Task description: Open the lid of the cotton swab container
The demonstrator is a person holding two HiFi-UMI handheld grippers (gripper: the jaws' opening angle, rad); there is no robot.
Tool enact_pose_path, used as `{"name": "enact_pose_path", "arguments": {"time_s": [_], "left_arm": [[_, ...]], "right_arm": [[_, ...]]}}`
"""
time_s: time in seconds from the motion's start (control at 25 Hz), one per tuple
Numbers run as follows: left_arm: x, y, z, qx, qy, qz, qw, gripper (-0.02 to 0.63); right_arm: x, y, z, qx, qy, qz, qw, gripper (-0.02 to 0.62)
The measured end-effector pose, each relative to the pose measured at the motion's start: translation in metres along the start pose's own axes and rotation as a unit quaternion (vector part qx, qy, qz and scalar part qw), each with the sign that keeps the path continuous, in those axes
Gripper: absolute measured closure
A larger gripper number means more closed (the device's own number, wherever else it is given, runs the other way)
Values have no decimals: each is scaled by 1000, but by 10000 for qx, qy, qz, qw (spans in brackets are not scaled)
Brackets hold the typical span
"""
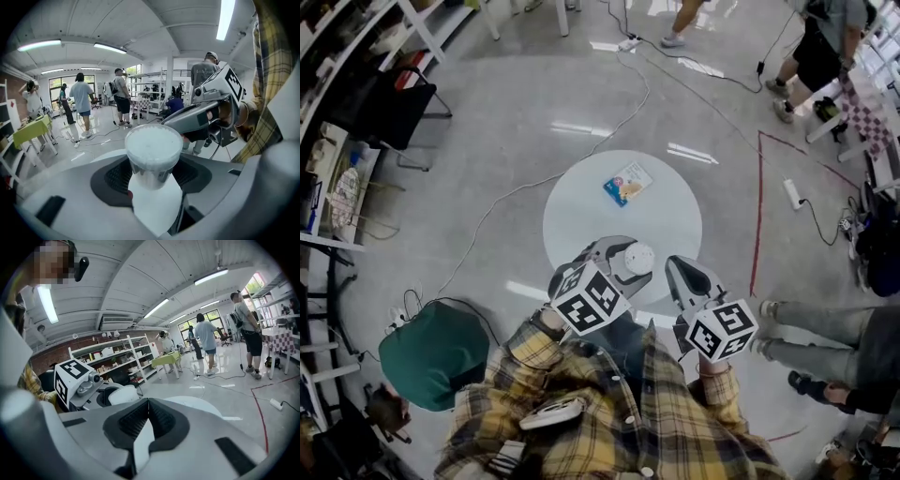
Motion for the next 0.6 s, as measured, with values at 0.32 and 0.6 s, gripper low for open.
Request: {"name": "enact_pose_path", "arguments": {"time_s": [0.32, 0.6], "left_arm": [[44, 31, -13, -68, 230, -7, 9997, 334], [63, 33, -27, -179, 363, 134, 9991, 334]], "right_arm": [[8, 35, 22, 233, 175, -364, 9989, 578], [15, 50, 36, 357, 295, -555, 9974, 578]]}}
Point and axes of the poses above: the fingertips, and each gripper's own axes: x backward along the fingers, z to its left, y out of its top, the point moved 2 cm from there along x, backward along the fingers, and after that the axes turned 9 degrees about -y, right-handed, at the moved point
